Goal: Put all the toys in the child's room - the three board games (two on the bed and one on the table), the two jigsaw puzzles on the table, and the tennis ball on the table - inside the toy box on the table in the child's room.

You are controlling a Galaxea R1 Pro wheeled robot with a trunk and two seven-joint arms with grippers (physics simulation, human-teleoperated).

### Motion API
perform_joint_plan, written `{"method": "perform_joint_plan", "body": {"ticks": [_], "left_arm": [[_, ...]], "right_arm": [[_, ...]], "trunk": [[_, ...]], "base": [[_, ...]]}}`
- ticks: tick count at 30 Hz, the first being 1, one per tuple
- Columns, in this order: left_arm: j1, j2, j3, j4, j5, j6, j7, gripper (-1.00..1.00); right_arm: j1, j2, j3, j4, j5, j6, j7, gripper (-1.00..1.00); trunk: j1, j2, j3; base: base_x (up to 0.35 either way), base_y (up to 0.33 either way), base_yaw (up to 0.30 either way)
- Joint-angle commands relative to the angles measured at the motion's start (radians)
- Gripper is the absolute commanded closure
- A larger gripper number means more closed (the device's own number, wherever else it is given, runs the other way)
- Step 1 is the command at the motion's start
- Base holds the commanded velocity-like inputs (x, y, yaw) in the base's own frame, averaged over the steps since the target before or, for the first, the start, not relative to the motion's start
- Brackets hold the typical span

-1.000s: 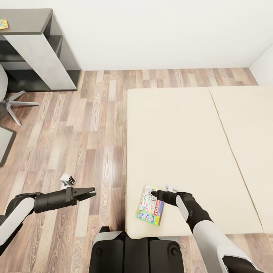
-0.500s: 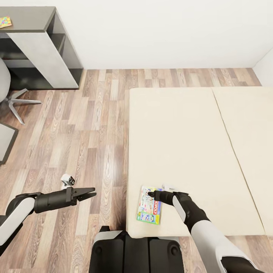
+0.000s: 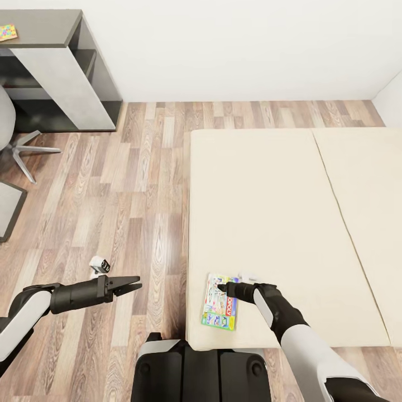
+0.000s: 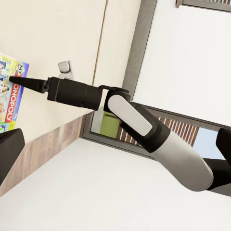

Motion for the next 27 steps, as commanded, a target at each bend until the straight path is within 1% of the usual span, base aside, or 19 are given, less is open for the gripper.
{"method": "perform_joint_plan", "body": {"ticks": [1, 4, 6, 8, 12, 18, 27], "left_arm": [[-0.001, 0.001, -0.001, 0.0, 0.001, 0.003, -0.003, -1.0], [-0.001, 0.001, -0.001, 0.0, 0.001, 0.003, -0.003, -1.0], [-0.001, 0.001, -0.001, 0.0, 0.001, 0.003, -0.003, -1.0], [-0.001, 0.001, -0.001, 0.0, 0.001, 0.003, -0.003, -1.0], [-0.001, 0.001, -0.001, 0.0, 0.001, 0.003, -0.003, -1.0], [-0.001, 0.001, -0.001, 0.0, 0.001, 0.003, -0.003, -1.0], [-0.001, 0.001, -0.001, 0.0, 0.001, 0.003, -0.002, -1.0]], "right_arm": [[0.0, 0.001, -0.004, -0.001, -0.007, 0.008, 0.0, -1.0], [0.0, 0.002, -0.004, 0.001, -0.005, 0.009, -0.002, -1.0], [0.0, 0.011, -0.004, 0.002, -0.004, 0.011, -0.003, -1.0], [0.0, 0.027, -0.004, 0.002, -0.001, 0.012, -0.003, -1.0], [0.0, 0.04, -0.004, 0.002, 0.002, 0.013, -0.002, -1.0], [0.0, 0.043, -0.004, 0.002, 0.002, 0.014, 0.007, -1.0], [0.0, 0.044, -0.004, 0.002, 0.002, 0.041, 0.011, -1.0]], "trunk": [[0.001, -0.002, -0.001], [0.001, -0.002, -0.001], [0.001, -0.002, -0.001], [0.001, -0.002, -0.001], [0.001, -0.002, -0.001], [0.001, -0.002, -0.001], [0.001, -0.002, -0.001]], "base": [[0.0, 0.0, 0.0], [0.0, 0.0, 0.0], [0.0, 0.0, 0.0], [0.0, 0.0, 0.0], [0.0, 0.0, 0.0], [0.0, 0.0, 0.0], [0.0, 0.0, 0.0]]}}
